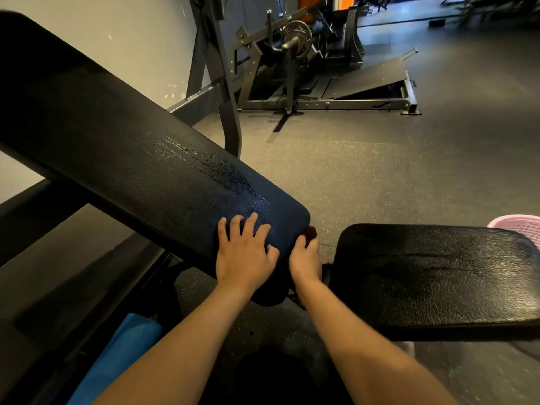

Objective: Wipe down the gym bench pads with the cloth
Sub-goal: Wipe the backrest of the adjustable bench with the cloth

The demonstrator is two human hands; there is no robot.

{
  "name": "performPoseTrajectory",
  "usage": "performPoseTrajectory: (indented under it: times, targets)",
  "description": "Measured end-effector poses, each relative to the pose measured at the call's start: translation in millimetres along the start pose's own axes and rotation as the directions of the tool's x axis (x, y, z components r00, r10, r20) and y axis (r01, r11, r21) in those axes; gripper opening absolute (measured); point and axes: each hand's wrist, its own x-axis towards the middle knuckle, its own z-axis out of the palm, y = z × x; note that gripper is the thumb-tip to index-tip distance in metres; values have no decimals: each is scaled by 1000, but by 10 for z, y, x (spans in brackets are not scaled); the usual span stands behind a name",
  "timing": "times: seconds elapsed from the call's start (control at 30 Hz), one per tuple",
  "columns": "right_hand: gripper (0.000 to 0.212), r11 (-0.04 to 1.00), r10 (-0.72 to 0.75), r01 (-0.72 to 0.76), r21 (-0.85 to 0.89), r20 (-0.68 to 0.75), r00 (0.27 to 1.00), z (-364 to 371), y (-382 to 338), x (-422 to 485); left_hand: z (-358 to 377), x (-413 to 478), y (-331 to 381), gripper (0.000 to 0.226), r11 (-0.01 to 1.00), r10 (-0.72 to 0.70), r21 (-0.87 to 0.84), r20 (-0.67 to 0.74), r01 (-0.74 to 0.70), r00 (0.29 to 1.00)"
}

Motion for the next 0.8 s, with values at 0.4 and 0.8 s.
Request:
performPoseTrajectory:
  times: [0.4, 0.8]
  targets:
    - [51, 933, -316, 323, -161, 71, 946, -1, -531, 386, -431, 215, -1024, 49, 985, -172, -13, -136, 171, 976]
    - [48, 615, -628, 752, -238, 428, 650, 931, -1464, 203, -419, 241, -1016, 50, 979, -189, 49, -154, 198, 970]
